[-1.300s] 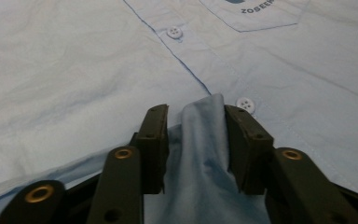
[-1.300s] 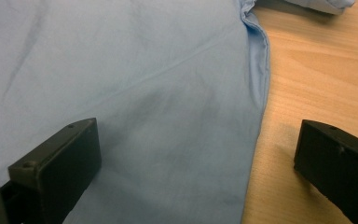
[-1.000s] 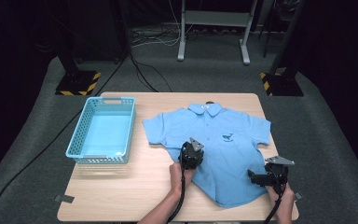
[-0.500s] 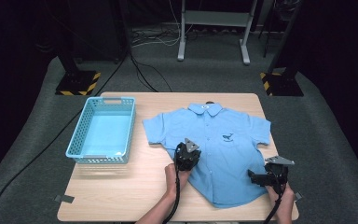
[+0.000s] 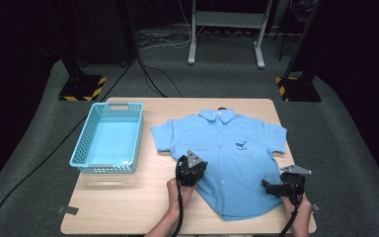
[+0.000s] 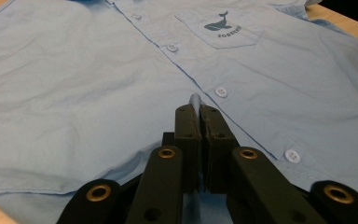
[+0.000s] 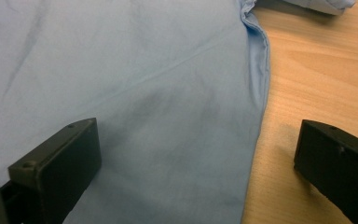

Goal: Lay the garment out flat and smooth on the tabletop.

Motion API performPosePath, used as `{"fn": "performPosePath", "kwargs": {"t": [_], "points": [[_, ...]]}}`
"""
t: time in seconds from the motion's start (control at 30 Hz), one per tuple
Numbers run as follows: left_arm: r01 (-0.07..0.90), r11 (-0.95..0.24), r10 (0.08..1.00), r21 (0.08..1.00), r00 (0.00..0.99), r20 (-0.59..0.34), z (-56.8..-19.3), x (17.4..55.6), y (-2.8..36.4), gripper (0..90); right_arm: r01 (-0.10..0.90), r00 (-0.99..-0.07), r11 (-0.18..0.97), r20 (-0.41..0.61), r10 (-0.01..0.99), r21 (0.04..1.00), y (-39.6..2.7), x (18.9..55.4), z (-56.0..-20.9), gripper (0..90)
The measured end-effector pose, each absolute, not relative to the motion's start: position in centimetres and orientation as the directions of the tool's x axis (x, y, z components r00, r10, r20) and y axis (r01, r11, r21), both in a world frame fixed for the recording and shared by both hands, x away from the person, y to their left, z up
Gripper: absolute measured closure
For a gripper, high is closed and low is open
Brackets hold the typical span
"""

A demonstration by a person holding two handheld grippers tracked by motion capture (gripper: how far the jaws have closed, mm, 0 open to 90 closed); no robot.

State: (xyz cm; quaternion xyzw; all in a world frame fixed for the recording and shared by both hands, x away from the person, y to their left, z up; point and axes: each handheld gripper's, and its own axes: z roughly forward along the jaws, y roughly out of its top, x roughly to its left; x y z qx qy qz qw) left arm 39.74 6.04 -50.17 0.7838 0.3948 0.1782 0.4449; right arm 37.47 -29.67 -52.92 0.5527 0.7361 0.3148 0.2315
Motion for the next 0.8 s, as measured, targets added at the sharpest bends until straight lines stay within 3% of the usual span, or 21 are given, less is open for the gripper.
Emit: {"fn": "performPosePath", "kwargs": {"t": [0.8], "points": [[0.438, -0.257, 0.794, 0.861, 0.604, -0.07, -50.3, 36.9, 9.3, 86.1, 0.668, -0.282, 0.192, 0.007, 0.959, 0.719, -29.7, 37.5, -52.9, 0.0]]}}
